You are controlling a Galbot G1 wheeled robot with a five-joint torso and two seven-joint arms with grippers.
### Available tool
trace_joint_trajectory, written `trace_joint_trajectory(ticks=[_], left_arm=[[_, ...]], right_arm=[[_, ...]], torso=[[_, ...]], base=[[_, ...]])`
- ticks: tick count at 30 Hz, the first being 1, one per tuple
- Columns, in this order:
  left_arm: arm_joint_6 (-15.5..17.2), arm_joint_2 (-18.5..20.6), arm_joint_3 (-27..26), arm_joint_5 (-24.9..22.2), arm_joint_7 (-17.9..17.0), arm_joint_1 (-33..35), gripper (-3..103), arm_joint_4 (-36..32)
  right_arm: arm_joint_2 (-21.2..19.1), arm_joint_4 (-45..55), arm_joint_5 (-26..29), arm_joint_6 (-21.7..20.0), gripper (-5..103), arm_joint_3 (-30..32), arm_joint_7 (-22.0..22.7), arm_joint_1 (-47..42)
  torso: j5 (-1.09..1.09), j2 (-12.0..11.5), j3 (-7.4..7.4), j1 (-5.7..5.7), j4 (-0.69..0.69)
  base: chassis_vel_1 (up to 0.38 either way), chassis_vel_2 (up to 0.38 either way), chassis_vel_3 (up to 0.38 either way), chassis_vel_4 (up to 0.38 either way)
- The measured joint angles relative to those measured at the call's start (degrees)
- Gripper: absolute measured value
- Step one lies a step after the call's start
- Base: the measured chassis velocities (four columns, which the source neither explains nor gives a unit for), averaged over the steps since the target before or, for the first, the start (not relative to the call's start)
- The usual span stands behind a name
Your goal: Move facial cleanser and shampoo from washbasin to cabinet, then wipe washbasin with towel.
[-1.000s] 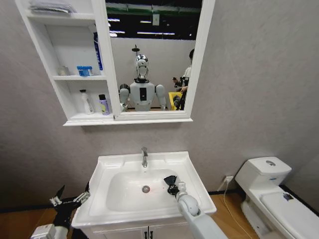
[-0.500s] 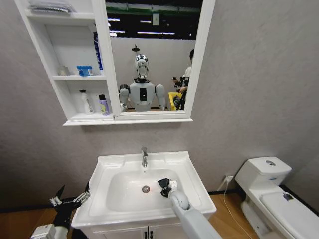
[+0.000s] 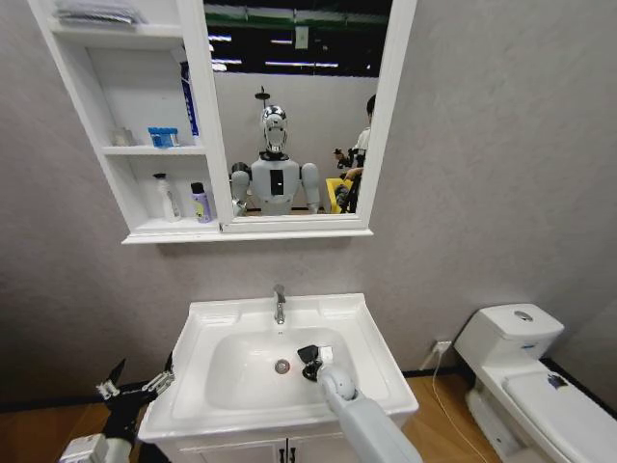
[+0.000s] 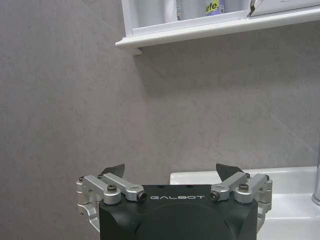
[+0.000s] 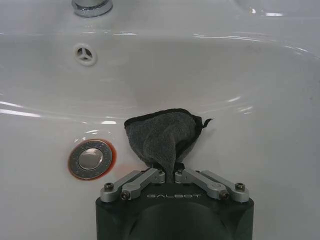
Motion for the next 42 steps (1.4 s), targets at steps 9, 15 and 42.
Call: trace_joint_trajectory(ticks=[9, 15, 42], left_arm=[[0.0, 0.0, 0.0, 0.0, 0.0, 0.0, 100, 0.0], [0.0, 0.0, 0.0, 0.0, 0.0, 0.0, 100, 0.0], [0.0, 0.0, 0.0, 0.0, 0.0, 0.0, 100, 0.0]], right_arm=[[5.9, -5.7, -2.5, 1.4, 4, -1.7, -1.7, 1.7], [10.2, -9.9, -4.5, 3.3, 4, -1.4, -4.0, 3.3], [5.7, -7.5, -2.3, 2.1, 4, 1.4, -3.0, 3.2]], torso=[[-0.01, 0.0, 0.00, 0.00, 0.00], [0.00, 0.0, 0.00, 0.00, 0.01], [0.01, 0.0, 0.00, -0.01, 0.00]], base=[[0.000, 0.000, 0.000, 0.000], [0.000, 0.000, 0.000, 0.000], [0.000, 0.000, 0.000, 0.000]])
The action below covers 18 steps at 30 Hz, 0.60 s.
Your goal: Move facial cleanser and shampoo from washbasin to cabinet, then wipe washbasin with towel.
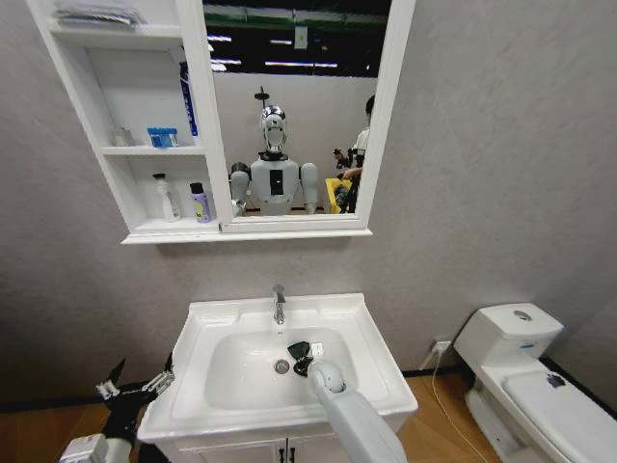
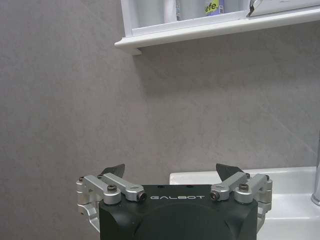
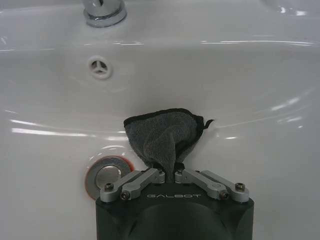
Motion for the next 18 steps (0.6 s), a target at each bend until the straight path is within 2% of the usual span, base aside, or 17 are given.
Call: trace_joint_trajectory(ticks=[3, 5, 7, 16, 18], left_arm=[[0.0, 0.0, 0.0, 0.0, 0.0, 0.0, 100, 0.0], [0.0, 0.0, 0.0, 0.0, 0.0, 0.0, 100, 0.0], [0.0, 0.0, 0.0, 0.0, 0.0, 0.0, 100, 0.0], [0.0, 0.0, 0.0, 0.0, 0.0, 0.0, 100, 0.0], [0.0, 0.0, 0.0, 0.0, 0.0, 0.0, 100, 0.0]], right_arm=[[1.6, -1.5, -0.9, 0.4, 4, -0.3, -0.8, 0.3], [4.6, -4.8, -2.9, 1.6, 4, 0.1, -2.8, 1.1], [5.3, -6.0, -3.5, 2.2, 4, 0.3, -3.2, 1.5], [5.2, -4.8, -3.4, 2.0, 4, 0.9, -2.8, 1.1], [3.8, -3.2, -3.0, 1.6, 4, 2.0, -2.3, 0.4]], torso=[[-0.01, 0.0, 0.00, 0.00, -0.01], [-0.01, 0.0, 0.00, 0.00, 0.01], [-0.01, 0.0, 0.00, 0.00, 0.01], [0.00, 0.0, 0.00, 0.01, 0.01], [-0.01, 0.0, 0.00, 0.00, 0.01]], base=[[0.000, 0.000, 0.000, 0.000], [0.000, 0.000, 0.000, 0.000], [0.000, 0.000, 0.000, 0.000], [0.000, 0.000, 0.000, 0.000], [0.000, 0.000, 0.000, 0.000]])
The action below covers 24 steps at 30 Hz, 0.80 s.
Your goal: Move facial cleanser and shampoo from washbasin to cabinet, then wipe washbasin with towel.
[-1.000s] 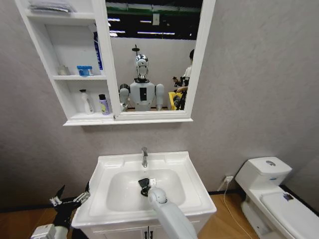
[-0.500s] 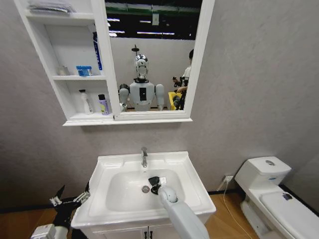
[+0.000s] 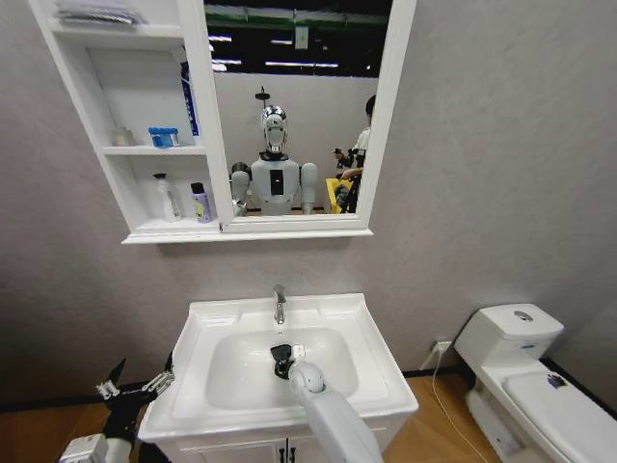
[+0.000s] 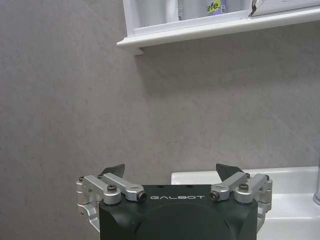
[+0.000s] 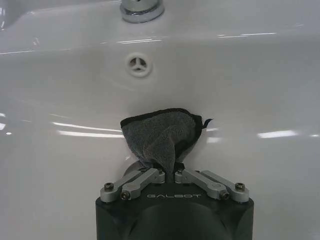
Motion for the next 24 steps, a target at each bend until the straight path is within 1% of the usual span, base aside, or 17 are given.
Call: trace_joint_trajectory(ticks=[2, 8, 12, 15, 21, 24], left_arm=[[0.0, 0.0, 0.0, 0.0, 0.0, 0.0, 100, 0.0], [0.0, 0.0, 0.0, 0.0, 0.0, 0.0, 100, 0.0], [0.0, 0.0, 0.0, 0.0, 0.0, 0.0, 100, 0.0], [0.0, 0.0, 0.0, 0.0, 0.0, 0.0, 100, 0.0], [0.0, 0.0, 0.0, 0.0, 0.0, 0.0, 100, 0.0], [0.0, 0.0, 0.0, 0.0, 0.0, 0.0, 100, 0.0]], right_arm=[[-1.7, 1.3, 0.3, -0.3, 4, 1.1, 0.2, -0.6], [-3.0, 2.4, 0.2, -0.3, 4, 1.6, 0.4, -1.2], [-2.3, 2.6, 0.0, -0.3, 4, 0.8, 0.5, -1.7], [-0.4, 1.9, -0.5, 0.1, 4, -1.1, 0.5, -1.8], [1.6, 0.0, -0.7, 1.4, 4, -2.1, 0.0, -1.1], [1.0, 0.3, -0.6, 1.5, 4, -1.8, 0.1, -1.1]], torso=[[0.01, 0.0, 0.00, 0.00, -0.02], [0.00, 0.0, 0.00, 0.00, -0.02], [-0.01, 0.0, 0.00, 0.00, -0.03], [0.00, 0.0, 0.00, 0.00, -0.01], [0.00, 0.0, 0.00, 0.00, 0.00], [0.01, 0.0, 0.00, 0.01, 0.01]], base=[[0.000, 0.000, 0.000, 0.000], [0.000, 0.000, 0.000, 0.000], [0.000, 0.000, 0.000, 0.000], [0.000, 0.000, 0.000, 0.000], [0.000, 0.000, 0.000, 0.000], [0.000, 0.000, 0.000, 0.000]])
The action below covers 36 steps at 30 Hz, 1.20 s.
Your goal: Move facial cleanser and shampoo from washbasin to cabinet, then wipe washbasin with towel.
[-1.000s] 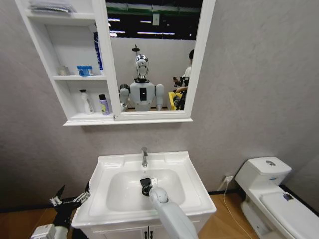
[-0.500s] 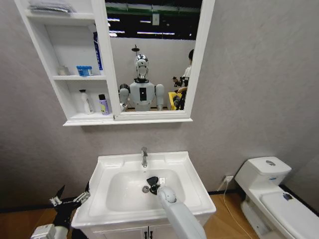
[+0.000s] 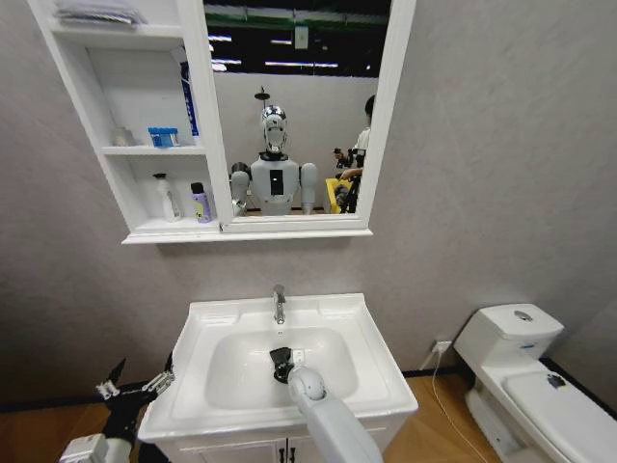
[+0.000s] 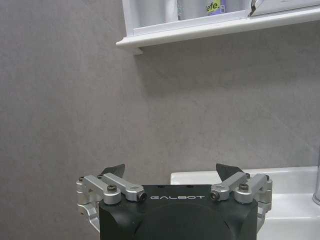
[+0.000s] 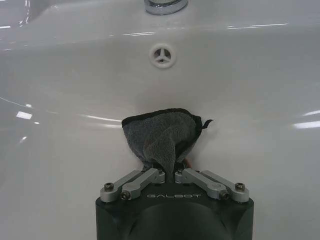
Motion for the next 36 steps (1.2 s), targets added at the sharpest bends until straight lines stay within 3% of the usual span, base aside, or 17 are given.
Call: trace_joint_trajectory(ticks=[15, 27, 36], left_arm=[[0.0, 0.0, 0.0, 0.0, 0.0, 0.0, 100, 0.0], [0.0, 0.0, 0.0, 0.0, 0.0, 0.0, 100, 0.0], [0.0, 0.0, 0.0, 0.0, 0.0, 0.0, 100, 0.0]], right_arm=[[-10.0, 10.7, 1.1, -2.0, 4, 6.4, 2.8, -5.6], [-14.6, 18.2, -0.6, -2.1, 4, 7.5, 6.7, -5.5], [-19.3, 27.5, -6.3, 2.5, 4, 10.1, 5.5, -6.8]], torso=[[0.01, 0.0, -0.01, 0.00, 0.00], [-0.01, 0.0, 0.00, 0.00, -0.03], [0.00, 0.0, 0.00, 0.00, -0.02]], base=[[0.000, 0.000, 0.000, 0.000], [0.000, 0.000, 0.000, 0.000], [0.000, 0.000, 0.000, 0.000]])
